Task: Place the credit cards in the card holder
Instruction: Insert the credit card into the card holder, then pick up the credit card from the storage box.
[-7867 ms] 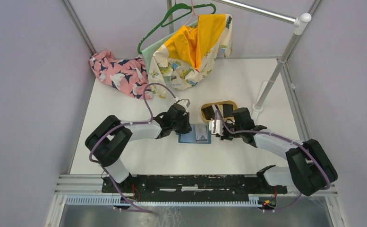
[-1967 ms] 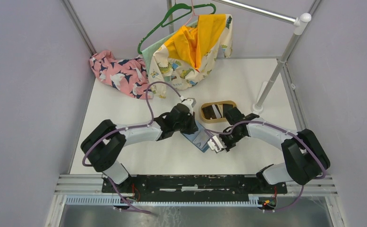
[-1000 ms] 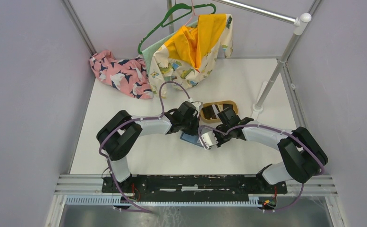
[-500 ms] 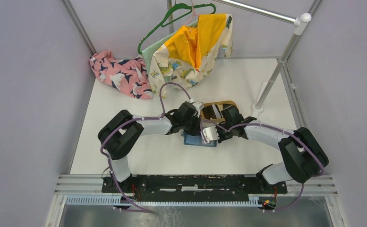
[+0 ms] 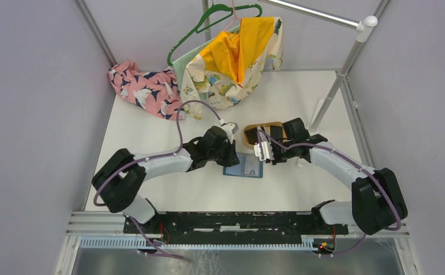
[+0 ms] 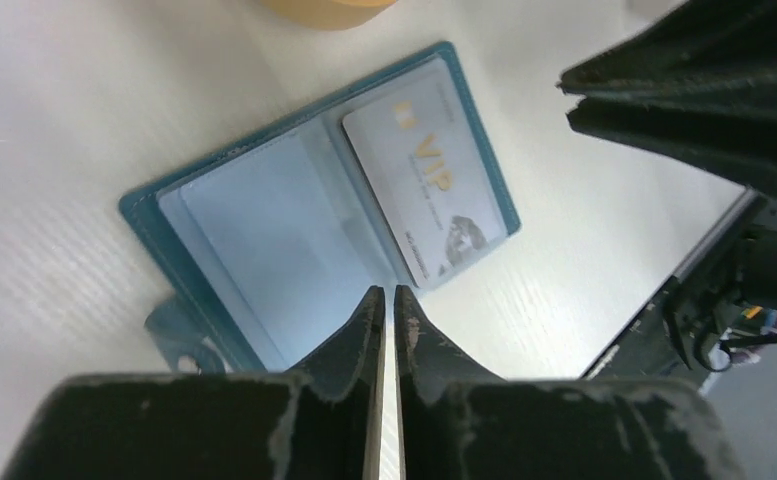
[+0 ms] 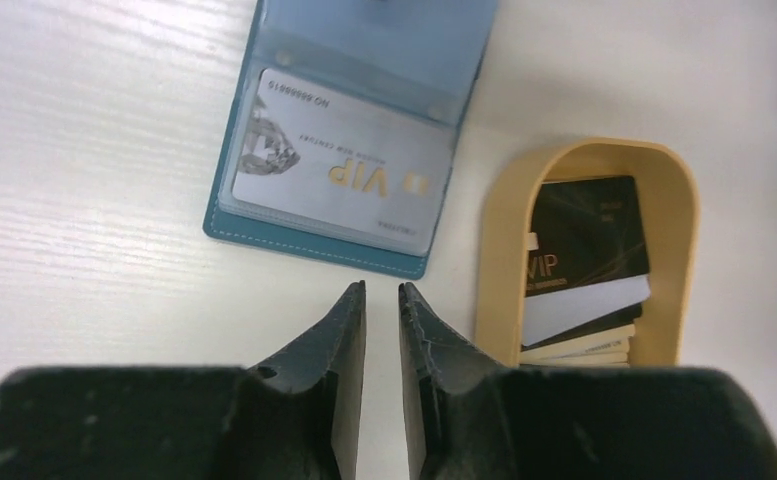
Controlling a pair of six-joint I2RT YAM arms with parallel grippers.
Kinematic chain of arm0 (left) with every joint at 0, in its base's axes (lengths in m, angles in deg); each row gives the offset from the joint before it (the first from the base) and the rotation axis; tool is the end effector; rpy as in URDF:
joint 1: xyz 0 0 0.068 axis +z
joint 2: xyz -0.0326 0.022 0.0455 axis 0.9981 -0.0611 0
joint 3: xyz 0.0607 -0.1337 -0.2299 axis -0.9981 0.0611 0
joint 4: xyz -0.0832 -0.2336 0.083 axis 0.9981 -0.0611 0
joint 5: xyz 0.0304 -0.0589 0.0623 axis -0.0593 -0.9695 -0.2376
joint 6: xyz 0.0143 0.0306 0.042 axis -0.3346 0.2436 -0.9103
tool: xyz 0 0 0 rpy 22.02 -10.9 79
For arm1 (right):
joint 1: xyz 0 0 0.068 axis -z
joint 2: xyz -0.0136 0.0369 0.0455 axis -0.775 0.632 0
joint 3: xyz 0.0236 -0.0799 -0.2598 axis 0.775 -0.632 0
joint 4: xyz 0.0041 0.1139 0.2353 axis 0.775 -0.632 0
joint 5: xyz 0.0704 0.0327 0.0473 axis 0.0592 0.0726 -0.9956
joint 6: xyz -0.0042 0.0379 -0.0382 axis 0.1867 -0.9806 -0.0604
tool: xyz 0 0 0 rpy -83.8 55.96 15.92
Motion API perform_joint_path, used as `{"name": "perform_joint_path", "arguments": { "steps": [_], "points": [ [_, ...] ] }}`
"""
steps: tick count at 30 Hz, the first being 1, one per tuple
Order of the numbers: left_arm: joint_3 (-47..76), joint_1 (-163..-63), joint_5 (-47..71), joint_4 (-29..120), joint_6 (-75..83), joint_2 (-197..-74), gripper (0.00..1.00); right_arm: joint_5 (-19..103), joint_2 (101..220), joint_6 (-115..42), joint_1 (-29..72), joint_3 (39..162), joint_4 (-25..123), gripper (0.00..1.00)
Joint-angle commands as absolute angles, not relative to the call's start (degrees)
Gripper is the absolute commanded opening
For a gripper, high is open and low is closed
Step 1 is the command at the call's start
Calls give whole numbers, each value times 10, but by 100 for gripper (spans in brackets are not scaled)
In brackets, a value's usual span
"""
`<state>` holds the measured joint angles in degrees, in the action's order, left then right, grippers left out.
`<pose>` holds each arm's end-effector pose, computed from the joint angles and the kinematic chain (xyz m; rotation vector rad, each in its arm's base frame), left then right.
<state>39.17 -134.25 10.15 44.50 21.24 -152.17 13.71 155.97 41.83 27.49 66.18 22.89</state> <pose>0.2133 -0.2443 0.1747 0.4965 2.4271 -0.8417 0.2137 0.1149 0.1896 -1.9047 1.4780 0.4660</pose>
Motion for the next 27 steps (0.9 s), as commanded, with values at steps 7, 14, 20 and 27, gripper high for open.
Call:
{"name": "perform_joint_path", "arguments": {
  "steps": [7,14,20,27],
  "points": [
    [467,-1344,241,439,177,-1262,27,103,1458,256,323,701,317,54],
    [502,-1343,368,389,182,-1111,81,14,1521,124,328,767,333,98],
    [517,-1343,402,373,215,-1098,99,95,1596,-67,330,767,465,98],
    [511,-1334,337,468,244,-1200,96,173,1664,-284,345,779,519,98]
  ]
}}
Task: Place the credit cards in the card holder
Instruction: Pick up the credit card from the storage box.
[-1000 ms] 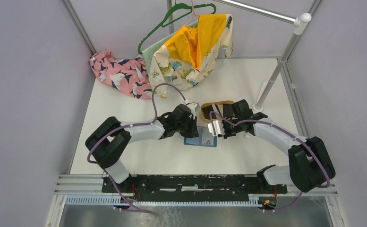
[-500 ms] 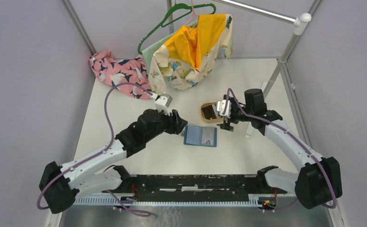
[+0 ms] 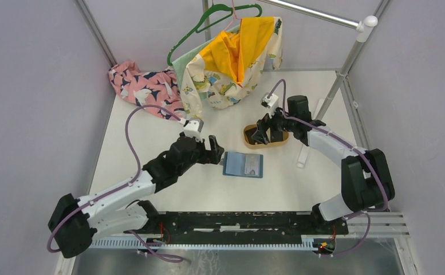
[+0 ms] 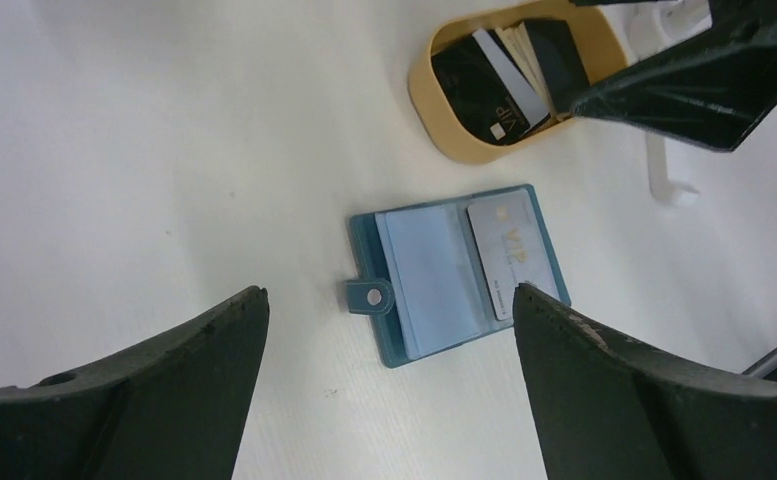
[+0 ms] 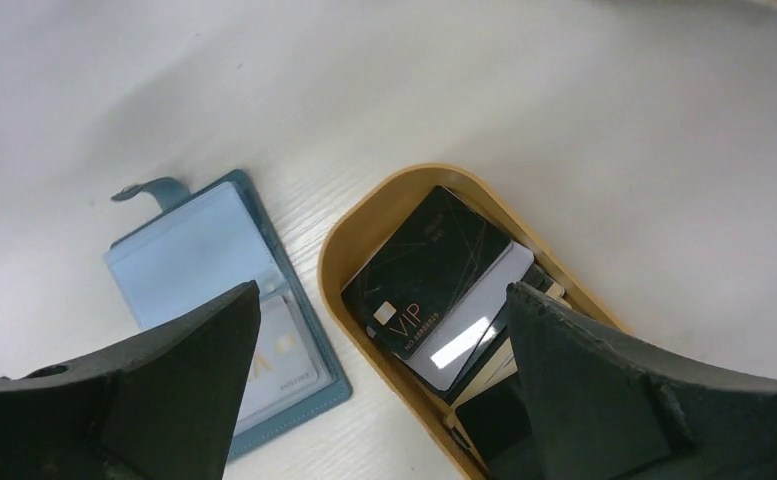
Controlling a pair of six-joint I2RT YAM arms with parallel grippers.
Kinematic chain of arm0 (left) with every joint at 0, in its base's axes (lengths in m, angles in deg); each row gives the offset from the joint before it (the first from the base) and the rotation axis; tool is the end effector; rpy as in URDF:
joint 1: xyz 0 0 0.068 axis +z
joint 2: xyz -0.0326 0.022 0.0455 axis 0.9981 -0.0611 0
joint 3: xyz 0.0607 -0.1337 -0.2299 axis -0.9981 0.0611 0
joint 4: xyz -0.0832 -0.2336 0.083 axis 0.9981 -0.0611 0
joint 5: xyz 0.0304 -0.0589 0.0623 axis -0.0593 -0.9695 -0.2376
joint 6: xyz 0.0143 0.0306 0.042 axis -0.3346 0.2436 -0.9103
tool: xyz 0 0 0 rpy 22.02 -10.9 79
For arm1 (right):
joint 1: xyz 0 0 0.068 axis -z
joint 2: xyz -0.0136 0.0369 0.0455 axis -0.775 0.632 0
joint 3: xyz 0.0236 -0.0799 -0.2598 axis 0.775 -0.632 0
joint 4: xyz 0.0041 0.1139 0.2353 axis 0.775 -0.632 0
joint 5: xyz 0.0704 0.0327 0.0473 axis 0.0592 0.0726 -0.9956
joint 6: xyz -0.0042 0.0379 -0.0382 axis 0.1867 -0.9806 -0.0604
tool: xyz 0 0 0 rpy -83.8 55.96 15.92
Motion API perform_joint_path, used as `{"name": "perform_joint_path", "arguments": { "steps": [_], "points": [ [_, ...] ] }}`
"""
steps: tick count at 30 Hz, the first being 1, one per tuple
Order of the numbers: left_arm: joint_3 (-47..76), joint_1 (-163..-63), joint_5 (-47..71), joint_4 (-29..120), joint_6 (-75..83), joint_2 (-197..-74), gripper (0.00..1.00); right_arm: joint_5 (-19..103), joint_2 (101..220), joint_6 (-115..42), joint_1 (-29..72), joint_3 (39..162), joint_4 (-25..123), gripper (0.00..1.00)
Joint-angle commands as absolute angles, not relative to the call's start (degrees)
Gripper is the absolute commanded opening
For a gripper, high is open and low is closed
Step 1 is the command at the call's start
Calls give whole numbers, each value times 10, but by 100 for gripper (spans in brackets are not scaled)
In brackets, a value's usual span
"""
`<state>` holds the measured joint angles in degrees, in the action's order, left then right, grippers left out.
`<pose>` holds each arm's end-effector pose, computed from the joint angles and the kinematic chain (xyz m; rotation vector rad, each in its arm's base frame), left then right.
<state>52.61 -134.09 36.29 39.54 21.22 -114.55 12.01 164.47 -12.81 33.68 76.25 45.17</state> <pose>0.1518 -0.1518 0.2552 0.1434 2.0143 -0.5922 0.2942 0.1135 0.2305 -0.9677 1.9326 0.7320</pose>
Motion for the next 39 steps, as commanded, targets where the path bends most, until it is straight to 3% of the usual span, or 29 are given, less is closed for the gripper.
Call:
{"name": "perform_joint_path", "arguments": {
  "steps": [1,7,11,25,39],
  "points": [
    [501,-1332,324,478,242,-1223,95,175,1672,-295,349,782,519,98],
    [448,-1305,242,527,242,-1351,84,208,1745,-328,360,827,468,79],
    [435,-1285,187,560,258,-1410,78,210,1768,-331,361,841,455,75],
    [366,-1270,127,584,260,-1539,70,211,1804,-347,362,833,444,71],
    [334,-1270,83,606,267,-1599,63,111,1803,-399,365,811,473,65]
  ]
}}
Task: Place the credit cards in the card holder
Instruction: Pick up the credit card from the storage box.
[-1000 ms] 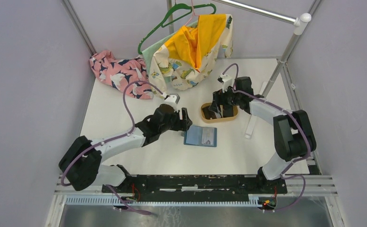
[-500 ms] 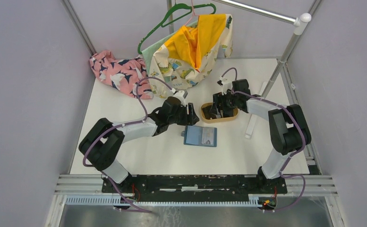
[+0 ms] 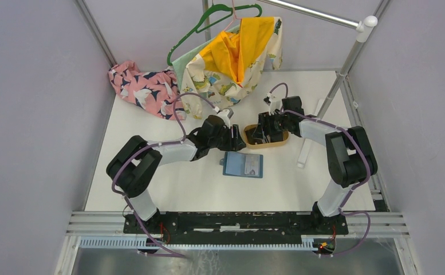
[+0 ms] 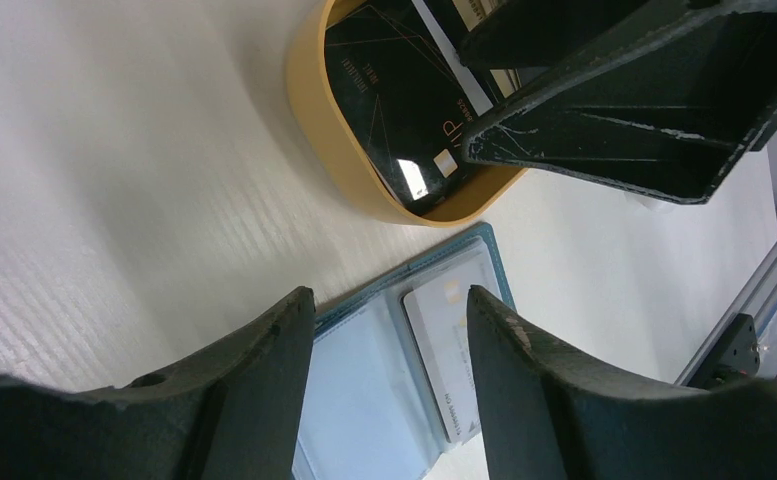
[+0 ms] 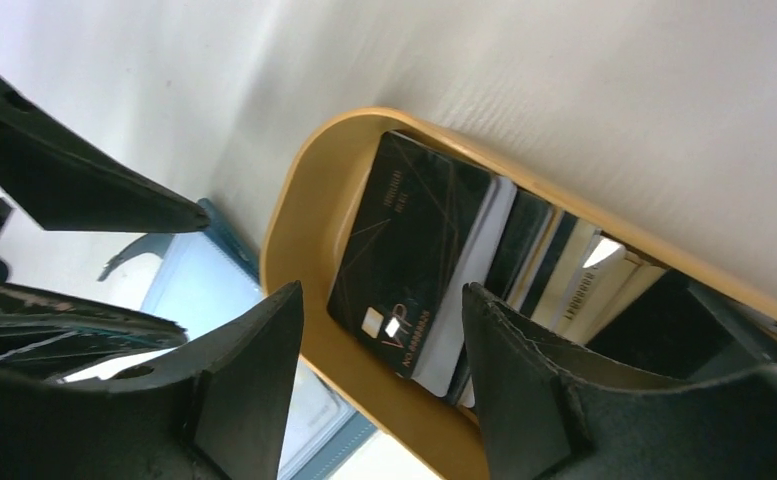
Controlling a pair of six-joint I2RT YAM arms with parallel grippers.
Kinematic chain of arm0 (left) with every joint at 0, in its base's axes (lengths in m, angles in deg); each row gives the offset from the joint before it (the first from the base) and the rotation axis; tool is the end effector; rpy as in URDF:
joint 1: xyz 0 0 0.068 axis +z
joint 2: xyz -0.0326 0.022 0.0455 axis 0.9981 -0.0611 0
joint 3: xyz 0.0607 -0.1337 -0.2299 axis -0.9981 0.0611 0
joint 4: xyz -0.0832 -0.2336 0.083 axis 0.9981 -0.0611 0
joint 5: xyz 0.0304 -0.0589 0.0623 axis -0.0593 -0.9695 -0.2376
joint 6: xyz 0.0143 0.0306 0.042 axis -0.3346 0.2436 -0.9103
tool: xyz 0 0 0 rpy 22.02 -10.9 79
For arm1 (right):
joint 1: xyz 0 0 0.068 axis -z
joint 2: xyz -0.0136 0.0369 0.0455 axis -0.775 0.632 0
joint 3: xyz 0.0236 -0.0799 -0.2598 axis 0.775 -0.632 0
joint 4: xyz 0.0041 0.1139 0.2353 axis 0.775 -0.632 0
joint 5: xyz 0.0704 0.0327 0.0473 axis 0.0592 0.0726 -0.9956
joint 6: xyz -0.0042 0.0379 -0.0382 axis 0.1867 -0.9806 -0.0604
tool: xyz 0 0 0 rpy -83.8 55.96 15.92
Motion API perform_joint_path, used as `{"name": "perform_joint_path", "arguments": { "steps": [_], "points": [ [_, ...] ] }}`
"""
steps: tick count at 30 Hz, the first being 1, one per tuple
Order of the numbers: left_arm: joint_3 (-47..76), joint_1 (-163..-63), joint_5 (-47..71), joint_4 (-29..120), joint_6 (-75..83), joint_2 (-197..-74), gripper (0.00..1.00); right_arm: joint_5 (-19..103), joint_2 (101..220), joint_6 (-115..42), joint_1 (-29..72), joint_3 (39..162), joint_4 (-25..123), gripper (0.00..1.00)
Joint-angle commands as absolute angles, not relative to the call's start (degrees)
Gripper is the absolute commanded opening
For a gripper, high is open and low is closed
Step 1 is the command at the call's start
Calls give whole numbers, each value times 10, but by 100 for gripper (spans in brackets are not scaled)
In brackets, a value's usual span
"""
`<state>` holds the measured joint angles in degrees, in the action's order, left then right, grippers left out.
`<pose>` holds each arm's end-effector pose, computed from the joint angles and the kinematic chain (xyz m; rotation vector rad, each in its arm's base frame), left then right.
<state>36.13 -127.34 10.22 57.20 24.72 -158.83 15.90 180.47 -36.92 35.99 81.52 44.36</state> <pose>0.2660 -0.2383 0.1721 0.2749 2.2889 -0.8964 0.3382 0.1100 0.1681 -0.4339 2.3861 0.8927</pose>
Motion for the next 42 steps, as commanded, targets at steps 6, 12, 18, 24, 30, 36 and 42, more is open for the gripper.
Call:
{"name": "perform_joint_path", "arguments": {
  "steps": [6,12,18,24,30,36,42],
  "points": [
    [325,-1270,73,604,269,-1612,60,121,1792,-396,367,807,477,63],
    [317,-1269,74,599,269,-1617,58,207,1783,-356,370,814,449,65],
    [304,-1269,70,596,268,-1632,55,189,1813,-351,371,823,431,65],
    [297,-1269,58,598,268,-1641,50,102,1827,-393,369,814,453,64],
    [293,-1269,48,601,269,-1649,46,36,1827,-445,370,800,493,62],
    [290,-1269,45,603,272,-1651,45,-8,1823,-505,379,779,557,60],
    [288,-1269,44,604,273,-1653,45,-37,1823,-558,388,757,615,56]
  ]
}}
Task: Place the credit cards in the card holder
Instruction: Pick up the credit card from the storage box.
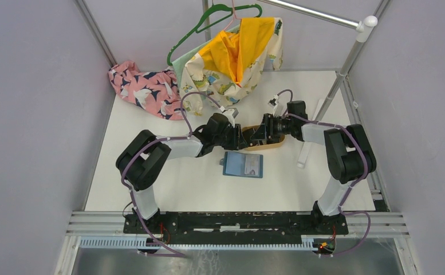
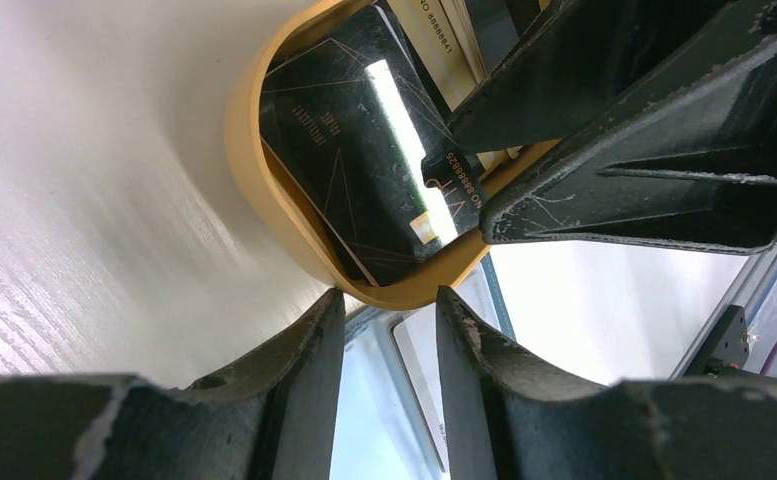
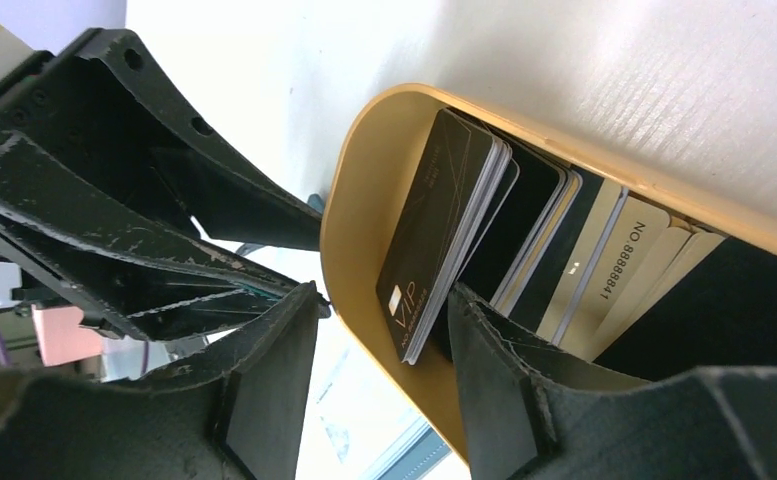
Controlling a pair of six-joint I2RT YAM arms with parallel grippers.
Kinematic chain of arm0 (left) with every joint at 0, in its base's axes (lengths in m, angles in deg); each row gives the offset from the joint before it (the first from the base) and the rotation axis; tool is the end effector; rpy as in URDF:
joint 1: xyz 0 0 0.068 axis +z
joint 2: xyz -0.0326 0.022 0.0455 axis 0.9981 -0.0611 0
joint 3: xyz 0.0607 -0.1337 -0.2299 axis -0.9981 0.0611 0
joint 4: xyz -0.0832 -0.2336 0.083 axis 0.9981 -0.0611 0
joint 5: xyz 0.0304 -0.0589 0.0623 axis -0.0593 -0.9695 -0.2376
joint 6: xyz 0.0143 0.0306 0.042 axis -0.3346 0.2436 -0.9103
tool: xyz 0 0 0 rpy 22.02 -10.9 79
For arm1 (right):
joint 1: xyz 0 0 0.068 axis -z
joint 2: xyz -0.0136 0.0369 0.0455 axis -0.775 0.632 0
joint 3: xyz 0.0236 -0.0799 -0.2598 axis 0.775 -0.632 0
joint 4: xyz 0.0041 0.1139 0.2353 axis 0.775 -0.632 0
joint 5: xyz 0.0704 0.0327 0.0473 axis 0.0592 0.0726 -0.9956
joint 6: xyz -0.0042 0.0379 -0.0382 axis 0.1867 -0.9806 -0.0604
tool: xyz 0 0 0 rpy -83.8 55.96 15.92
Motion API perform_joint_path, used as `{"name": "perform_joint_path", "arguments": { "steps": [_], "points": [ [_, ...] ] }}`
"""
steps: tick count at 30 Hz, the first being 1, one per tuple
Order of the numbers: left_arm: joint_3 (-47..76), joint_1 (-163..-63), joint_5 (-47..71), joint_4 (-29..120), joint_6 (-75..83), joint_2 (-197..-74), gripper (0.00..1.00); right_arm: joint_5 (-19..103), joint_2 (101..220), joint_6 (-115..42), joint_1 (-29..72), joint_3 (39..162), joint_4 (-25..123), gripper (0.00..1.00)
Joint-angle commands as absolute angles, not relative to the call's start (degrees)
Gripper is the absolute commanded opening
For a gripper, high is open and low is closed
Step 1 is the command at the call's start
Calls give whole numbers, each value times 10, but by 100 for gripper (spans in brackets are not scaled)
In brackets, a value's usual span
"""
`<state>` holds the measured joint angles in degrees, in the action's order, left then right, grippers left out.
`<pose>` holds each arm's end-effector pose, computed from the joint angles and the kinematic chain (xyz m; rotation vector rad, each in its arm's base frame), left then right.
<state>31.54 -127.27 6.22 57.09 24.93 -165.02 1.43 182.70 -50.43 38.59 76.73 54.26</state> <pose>0.2811 -0.2539 0.1583 0.3130 2.3318 -0.9548 0.3343 0.0996 0.1481 -0.2485 2.3693 1.2768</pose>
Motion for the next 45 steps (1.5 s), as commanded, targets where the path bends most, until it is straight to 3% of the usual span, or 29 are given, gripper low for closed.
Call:
{"name": "perform_joint_path", "arguments": {
  "steps": [1,15,26,36,45],
  "points": [
    [288,-1269,43,605,274,-1653,44,-40,1825,-570,388,752,625,56],
    [286,-1269,30,621,281,-1661,34,-41,1866,-642,387,729,705,47],
    [287,-1267,20,628,283,-1661,34,13,1899,-602,382,777,634,52],
    [295,-1262,25,614,277,-1631,38,-26,1881,-604,395,790,626,50],
    [308,-1261,46,584,260,-1583,47,-50,1859,-612,418,781,633,48]
  ]
}}
